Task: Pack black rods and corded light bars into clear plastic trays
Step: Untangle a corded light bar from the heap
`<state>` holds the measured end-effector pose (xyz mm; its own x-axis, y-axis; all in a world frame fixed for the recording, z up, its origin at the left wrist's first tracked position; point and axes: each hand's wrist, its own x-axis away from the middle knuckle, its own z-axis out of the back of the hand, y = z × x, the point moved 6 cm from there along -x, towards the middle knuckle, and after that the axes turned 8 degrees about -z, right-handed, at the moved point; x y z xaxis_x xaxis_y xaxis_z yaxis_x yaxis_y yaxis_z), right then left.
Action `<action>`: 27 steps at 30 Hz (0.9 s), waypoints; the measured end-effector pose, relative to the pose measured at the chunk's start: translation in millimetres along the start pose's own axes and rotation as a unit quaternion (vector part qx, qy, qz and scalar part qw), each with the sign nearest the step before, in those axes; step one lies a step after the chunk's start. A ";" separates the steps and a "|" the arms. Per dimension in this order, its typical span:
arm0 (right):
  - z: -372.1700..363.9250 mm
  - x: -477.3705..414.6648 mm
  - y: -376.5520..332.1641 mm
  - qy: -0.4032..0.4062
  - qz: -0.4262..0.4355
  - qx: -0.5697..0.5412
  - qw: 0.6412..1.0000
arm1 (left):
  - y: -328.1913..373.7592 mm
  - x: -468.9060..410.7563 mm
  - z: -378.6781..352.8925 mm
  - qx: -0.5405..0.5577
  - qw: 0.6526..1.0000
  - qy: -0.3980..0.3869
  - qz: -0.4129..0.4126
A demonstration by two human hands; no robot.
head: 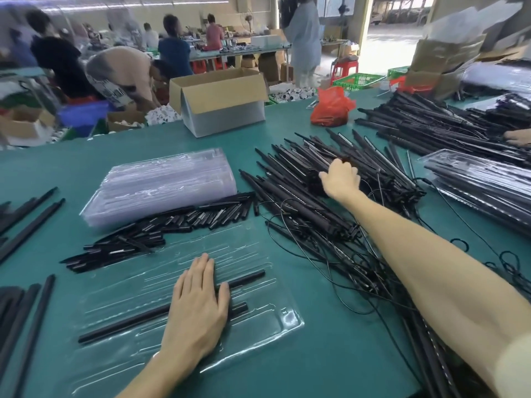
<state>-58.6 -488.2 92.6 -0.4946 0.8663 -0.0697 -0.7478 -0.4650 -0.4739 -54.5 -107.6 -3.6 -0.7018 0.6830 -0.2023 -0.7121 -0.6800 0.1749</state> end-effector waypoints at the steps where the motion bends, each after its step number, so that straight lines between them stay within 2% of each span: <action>1: -0.9 -1.9 1.9 -0.002 0.001 -0.003 1.000 | -0.3 -0.1 -1.0 0.000 1.000 -0.001 -0.001; 4: 4.2 -4.8 3.9 0.018 0.010 -0.028 0.999 | -1.1 -0.6 -2.6 0.002 1.000 0.000 -0.002; 11: 45.8 2.0 4.2 0.059 -0.007 -0.177 0.983 | -2.7 0.4 -1.9 -0.002 1.000 0.003 -0.006; 18: 100.1 13.3 -2.1 0.041 -0.036 -0.322 0.945 | -5.2 1.4 0.0 0.008 1.000 0.004 0.001; 24: 120.8 38.2 -12.0 -0.037 -0.049 -0.452 0.890 | -5.4 2.2 2.9 0.017 1.000 0.001 0.003; 27: 120.5 59.8 -21.7 -0.081 -0.015 -0.446 0.891 | -4.7 3.4 4.0 0.020 1.000 0.002 0.004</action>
<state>-125.3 -448.3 204.6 -0.5911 0.8052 0.0481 -0.1477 -0.0494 -0.9878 -53.6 -101.0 -1.2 -0.7068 0.6774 -0.2039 -0.7074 -0.6732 0.2154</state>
